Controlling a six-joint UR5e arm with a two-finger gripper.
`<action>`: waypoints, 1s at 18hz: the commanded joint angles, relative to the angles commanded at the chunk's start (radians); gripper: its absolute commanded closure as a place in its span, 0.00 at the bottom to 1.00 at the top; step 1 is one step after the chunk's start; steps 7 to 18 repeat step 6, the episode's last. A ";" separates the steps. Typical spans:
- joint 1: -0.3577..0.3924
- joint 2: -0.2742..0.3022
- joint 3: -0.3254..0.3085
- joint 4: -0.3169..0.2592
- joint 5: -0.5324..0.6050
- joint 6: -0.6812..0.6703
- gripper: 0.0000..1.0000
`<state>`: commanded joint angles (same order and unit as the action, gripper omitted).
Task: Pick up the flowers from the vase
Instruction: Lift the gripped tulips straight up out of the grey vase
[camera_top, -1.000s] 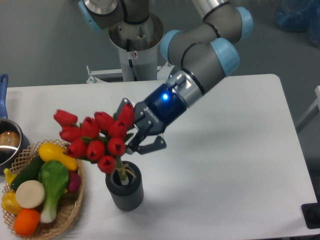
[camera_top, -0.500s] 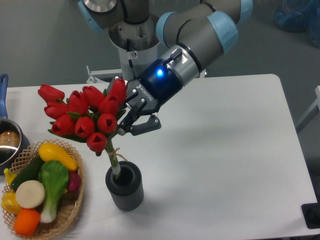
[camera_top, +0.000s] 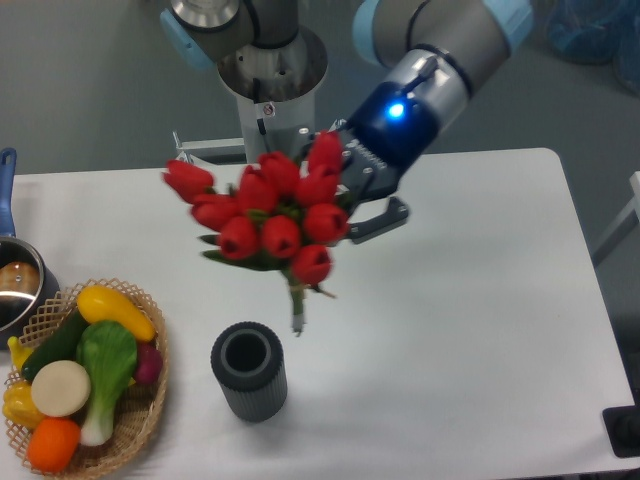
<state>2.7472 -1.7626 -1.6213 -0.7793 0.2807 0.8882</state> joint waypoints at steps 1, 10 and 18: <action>0.015 0.000 -0.005 0.000 0.002 0.003 0.61; 0.043 0.006 -0.028 0.002 0.003 0.011 0.62; 0.043 0.006 -0.028 0.002 0.003 0.011 0.62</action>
